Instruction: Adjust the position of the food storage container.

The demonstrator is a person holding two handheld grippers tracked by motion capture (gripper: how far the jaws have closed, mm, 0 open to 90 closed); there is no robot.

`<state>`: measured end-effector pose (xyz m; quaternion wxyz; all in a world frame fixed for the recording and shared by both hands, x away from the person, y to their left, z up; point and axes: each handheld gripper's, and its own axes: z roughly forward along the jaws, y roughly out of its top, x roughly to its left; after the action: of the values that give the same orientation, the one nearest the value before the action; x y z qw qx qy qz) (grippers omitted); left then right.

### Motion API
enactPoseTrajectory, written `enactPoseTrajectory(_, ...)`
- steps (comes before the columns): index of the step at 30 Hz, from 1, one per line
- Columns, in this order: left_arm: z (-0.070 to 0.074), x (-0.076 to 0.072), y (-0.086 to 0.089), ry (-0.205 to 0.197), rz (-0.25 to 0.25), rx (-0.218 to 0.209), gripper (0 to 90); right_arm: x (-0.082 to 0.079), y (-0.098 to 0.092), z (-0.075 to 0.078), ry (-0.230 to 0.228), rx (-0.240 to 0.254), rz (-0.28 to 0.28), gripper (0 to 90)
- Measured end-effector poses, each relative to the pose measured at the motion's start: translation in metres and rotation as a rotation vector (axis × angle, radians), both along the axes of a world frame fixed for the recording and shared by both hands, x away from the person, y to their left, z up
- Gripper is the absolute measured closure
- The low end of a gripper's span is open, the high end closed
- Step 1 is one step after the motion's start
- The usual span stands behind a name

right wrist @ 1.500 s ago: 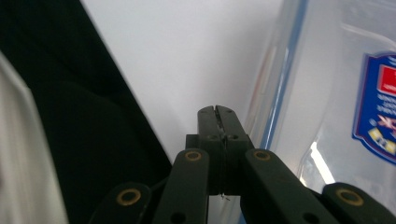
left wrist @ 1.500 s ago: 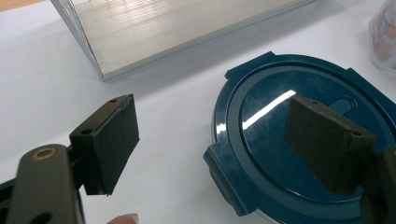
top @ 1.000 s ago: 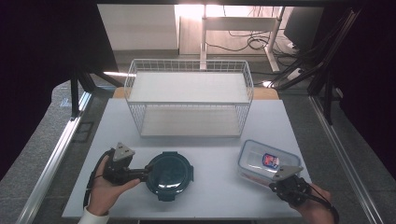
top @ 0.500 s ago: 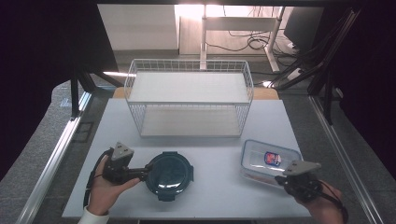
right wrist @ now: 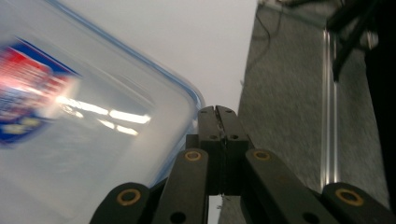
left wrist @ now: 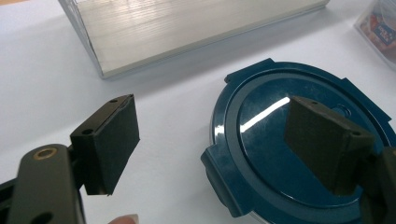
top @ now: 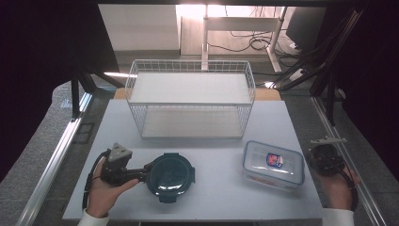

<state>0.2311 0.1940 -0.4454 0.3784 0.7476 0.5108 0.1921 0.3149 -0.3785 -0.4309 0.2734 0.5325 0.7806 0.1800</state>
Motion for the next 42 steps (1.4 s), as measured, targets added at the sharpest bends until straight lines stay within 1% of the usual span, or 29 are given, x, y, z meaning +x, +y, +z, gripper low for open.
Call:
enactPoseTrajectory(1,0.0,0.0,0.001,0.002,-0.002,-0.009,18.0,0.003,-0.002,-0.011,0.038,-0.03,-0.025,89.1)
enactPoseTrajectory(2,0.0,0.0,0.002,0.003,-0.001,-0.013,18.0,0.003,-0.002,-0.011,0.038,-0.03,-0.025,89.1)
enactPoseTrajectory(6,-0.001,0.0,0.002,0.005,0.008,-0.009,18.0,-0.001,-0.007,-0.025,0.101,-0.017,-0.035,89.1)
enactPoseTrajectory(7,-0.002,0.0,0.002,0.006,0.008,-0.004,18.0,-0.001,-0.007,-0.026,0.106,-0.007,-0.025,89.1)
enactPoseTrajectory(10,-0.002,0.001,0.0,0.009,0.007,0.0,18.0,-0.002,-0.006,-0.027,0.122,-0.013,-0.024,89.1)
enactPoseTrajectory(12,-0.003,0.002,0.0,0.011,0.005,0.002,18.0,-0.002,-0.005,-0.027,0.125,-0.01,-0.022,89.1)
enactPoseTrajectory(14,-0.004,0.002,0.0,0.016,0.003,0.006,18.0,-0.001,-0.004,-0.028,0.128,0.002,-0.008,89.1)
enactPoseTrajectory(17,-0.006,0.003,-0.001,0.019,0.002,0.007,18.0,0.001,0.002,-0.03,0.126,0.038,0.04,89.1)
enactPoseTrajectory(18,-0.006,0.003,0.0,0.018,0.004,0.008,18.0,0.002,0.004,-0.031,0.125,0.041,0.048,89.0)
enactPoseTrajectory(22,-0.005,0.003,0.001,0.014,0.01,0.005,18.0,0.004,0.017,-0.034,0.109,0.027,0.088,89.1)
enactPoseTrajectory(24,-0.005,0.003,0.002,0.015,0.014,0.003,18.0,0.005,0.021,-0.035,0.102,0.026,0.098,89.1)
enactPoseTrajectory(25,-0.005,0.003,0.002,0.015,0.016,0.002,18.0,0.007,0.027,-0.035,0.099,0.03,0.114,89.1)
enactPoseTrajectory(26,-0.005,0.003,0.002,0.015,0.016,0.002,18.0,0.007,0.027,-0.035,0.099,0.03,0.114,89.1)
enactPoseTrajectory(27,-0.005,0.003,0.001,0.018,0.016,0.006,18.0,0.009,0.034,-0.036,0.096,0.028,0.129,89.1)
enactPoseTrajectory(28,-0.005,0.003,0.001,0.018,0.016,0.006,18.1,0.009,0.034,-0.036,0.096,0.028,0.129,89.1)
enactPoseTrajectory(29,-0.005,0.003,0.001,0.019,0.015,0.005,18.0,0.011,0.042,-0.037,0.102,0.029,0.148,89.1)
enactPoseTrajectory(35,-0.005,0.004,0.002,0.02,0.018,0.003,18.0,0.014,0.064,-0.038,0.11,0.05,0.204,89.1)
enactPoseTrajectory(37,-0.006,0.004,0.002,0.021,0.018,0.002,18.1,0.015,0.07,-0.039,0.108,0.049,0.218,89.1)
enactPoseTrajectory(38,-0.006,0.004,0.002,0.021,0.018,0.002,18.0,0.015,0.07,-0.039,0.108,0.049,0.218,89.1)
enactPoseTrajectory(39,-0.005,0.004,0.003,0.02,0.019,0.001,18.0,0.015,0.075,-0.039,0.108,0.052,0.232,89.1)
enactPoseTrajectory(42,-0.005,0.003,0.003,0.02,0.019,0.0,18.0,0.014,0.08,-0.04,0.11,0.062,0.249,89.1)
